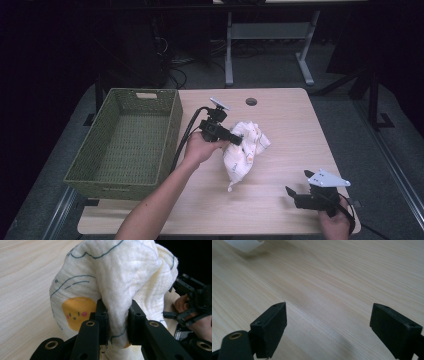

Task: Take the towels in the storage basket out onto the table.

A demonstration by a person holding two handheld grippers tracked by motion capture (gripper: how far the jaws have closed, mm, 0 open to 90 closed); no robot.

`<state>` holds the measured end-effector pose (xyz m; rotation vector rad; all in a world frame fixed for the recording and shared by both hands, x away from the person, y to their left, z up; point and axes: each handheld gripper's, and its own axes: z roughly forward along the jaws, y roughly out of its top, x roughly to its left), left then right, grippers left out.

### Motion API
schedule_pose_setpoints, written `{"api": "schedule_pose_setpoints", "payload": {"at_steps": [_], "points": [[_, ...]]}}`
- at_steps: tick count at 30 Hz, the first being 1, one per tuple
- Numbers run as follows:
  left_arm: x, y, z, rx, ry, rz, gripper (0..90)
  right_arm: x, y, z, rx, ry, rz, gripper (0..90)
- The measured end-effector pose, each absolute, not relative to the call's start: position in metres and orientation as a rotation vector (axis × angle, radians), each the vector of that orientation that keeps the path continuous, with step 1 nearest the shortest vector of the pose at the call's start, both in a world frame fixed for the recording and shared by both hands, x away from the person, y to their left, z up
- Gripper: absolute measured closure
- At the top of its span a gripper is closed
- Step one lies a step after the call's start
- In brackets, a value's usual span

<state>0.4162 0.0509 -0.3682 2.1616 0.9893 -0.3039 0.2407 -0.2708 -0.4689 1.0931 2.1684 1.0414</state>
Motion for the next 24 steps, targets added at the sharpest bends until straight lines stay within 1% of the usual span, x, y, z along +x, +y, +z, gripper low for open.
{"api": "schedule_pose_setpoints", "payload": {"at_steps": [11,15,19,24], "points": [[0.42,0.045,-0.393,2.172,1.06,-0.263,73.6,0.241,-0.27,-0.469,1.098,2.17,1.038,13.7],[0.42,0.046,-0.399,2.177,1.084,-0.19,73.4,0.241,-0.27,-0.47,1.094,2.171,1.034,13.7],[0.421,0.045,-0.408,2.175,1.109,-0.18,73.1,0.241,-0.269,-0.47,1.089,2.175,1.031,13.7],[0.421,0.044,-0.414,2.157,1.116,-0.207,71.9,0.242,-0.269,-0.47,1.089,2.176,1.029,13.7]]}}
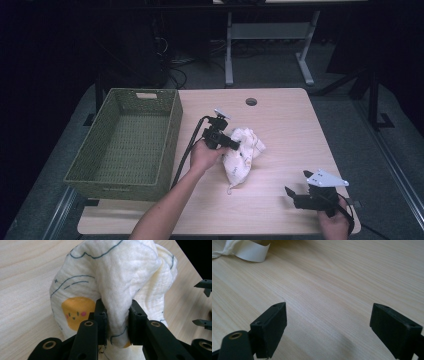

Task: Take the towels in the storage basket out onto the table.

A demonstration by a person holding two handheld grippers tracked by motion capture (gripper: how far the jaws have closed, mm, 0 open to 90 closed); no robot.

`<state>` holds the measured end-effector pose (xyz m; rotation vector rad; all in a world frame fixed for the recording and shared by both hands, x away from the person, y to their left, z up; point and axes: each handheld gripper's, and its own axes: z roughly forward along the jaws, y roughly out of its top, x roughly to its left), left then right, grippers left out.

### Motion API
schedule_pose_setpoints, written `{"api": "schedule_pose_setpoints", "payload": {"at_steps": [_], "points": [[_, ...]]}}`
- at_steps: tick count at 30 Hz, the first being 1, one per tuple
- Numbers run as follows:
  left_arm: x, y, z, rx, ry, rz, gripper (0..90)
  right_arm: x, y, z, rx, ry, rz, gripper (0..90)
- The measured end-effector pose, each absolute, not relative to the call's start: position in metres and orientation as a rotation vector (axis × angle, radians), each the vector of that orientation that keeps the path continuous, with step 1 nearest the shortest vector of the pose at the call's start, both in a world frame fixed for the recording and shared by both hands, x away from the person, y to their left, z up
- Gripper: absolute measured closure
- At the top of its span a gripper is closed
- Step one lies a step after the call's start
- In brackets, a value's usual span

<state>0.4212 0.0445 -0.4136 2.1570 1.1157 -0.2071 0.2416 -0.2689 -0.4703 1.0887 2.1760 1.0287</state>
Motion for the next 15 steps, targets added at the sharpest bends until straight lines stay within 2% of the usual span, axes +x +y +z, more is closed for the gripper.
{"api": "schedule_pose_setpoints", "payload": {"at_steps": [7,15], "points": [[0.4176,0.0408,-0.4186,2.193,1.108,-0.13,71.3,0.2415,-0.2689,-0.4703,1.089,2.176,1.027,13.7],[0.4177,0.0433,-0.4232,2.19,1.124,-0.109,70.6,0.2416,-0.2689,-0.4704,1.087,2.177,1.026,13.7]]}}
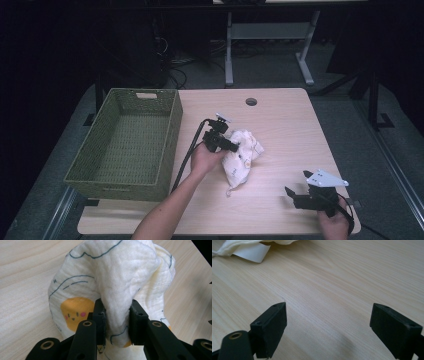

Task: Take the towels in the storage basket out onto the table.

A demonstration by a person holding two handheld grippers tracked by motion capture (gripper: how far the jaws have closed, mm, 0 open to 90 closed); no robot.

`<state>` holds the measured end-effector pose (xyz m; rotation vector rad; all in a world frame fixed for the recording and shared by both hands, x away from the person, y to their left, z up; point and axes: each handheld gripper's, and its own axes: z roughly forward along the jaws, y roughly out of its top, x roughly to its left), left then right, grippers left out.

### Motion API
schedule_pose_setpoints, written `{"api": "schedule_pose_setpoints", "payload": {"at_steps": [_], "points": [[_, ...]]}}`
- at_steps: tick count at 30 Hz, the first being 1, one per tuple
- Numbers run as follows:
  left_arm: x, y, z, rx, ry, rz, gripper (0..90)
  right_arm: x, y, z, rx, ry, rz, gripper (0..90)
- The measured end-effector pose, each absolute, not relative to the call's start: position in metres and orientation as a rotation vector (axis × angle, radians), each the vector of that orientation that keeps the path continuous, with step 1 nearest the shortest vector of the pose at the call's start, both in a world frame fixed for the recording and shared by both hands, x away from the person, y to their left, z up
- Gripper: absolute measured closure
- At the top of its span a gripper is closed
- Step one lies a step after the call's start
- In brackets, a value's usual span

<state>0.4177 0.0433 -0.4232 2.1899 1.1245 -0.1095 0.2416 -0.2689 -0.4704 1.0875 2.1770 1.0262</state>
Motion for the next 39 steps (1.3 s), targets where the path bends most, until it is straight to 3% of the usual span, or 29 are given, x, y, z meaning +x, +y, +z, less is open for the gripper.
{"api": "schedule_pose_setpoints", "payload": {"at_steps": [29,36,39], "points": [[0.4146,0.0484,-0.4253,2.178,1.118,-0.098,57.6,0.2421,-0.2704,-0.4691,1.083,2.167,1.039,13.7],[0.4161,0.0514,-0.4233,2.154,1.125,-0.097,49.8,0.2431,-0.2716,-0.4692,1.081,2.165,1.038,13.7],[0.415,0.0525,-0.4208,2.159,1.127,-0.082,39.8,0.2432,-0.2719,-0.4692,1.093,2.167,1.039,13.7]]}}
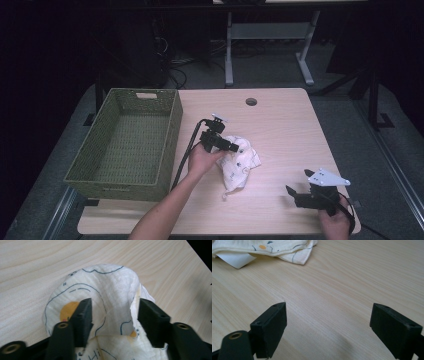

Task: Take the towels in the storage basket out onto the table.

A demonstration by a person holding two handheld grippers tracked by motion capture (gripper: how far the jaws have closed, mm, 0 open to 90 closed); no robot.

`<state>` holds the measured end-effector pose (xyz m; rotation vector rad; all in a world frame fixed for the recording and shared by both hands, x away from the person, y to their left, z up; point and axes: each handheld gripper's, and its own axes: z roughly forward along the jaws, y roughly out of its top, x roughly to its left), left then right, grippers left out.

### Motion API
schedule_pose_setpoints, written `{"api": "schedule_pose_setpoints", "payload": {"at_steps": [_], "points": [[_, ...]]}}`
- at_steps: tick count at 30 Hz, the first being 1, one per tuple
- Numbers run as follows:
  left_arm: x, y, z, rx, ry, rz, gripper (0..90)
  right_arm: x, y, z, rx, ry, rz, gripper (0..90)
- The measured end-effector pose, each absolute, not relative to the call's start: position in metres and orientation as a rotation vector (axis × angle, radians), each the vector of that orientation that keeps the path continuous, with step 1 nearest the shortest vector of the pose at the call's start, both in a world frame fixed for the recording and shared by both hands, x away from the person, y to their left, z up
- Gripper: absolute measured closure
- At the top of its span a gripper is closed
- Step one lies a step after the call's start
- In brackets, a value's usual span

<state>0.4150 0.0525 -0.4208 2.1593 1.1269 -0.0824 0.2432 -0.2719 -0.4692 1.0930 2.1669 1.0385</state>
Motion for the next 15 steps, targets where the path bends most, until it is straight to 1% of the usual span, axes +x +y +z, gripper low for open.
{"api": "schedule_pose_setpoints", "payload": {"at_steps": [5,15], "points": [[0.412,0.053,-0.416,2.151,1.106,-0.078,32.7,0.243,-0.272,-0.469,1.091,2.166,1.035,13.6],[0.398,0.057,-0.411,2.159,1.056,-0.08,27.5,0.242,-0.272,-0.469,1.1,2.157,1.038,13.7]]}}
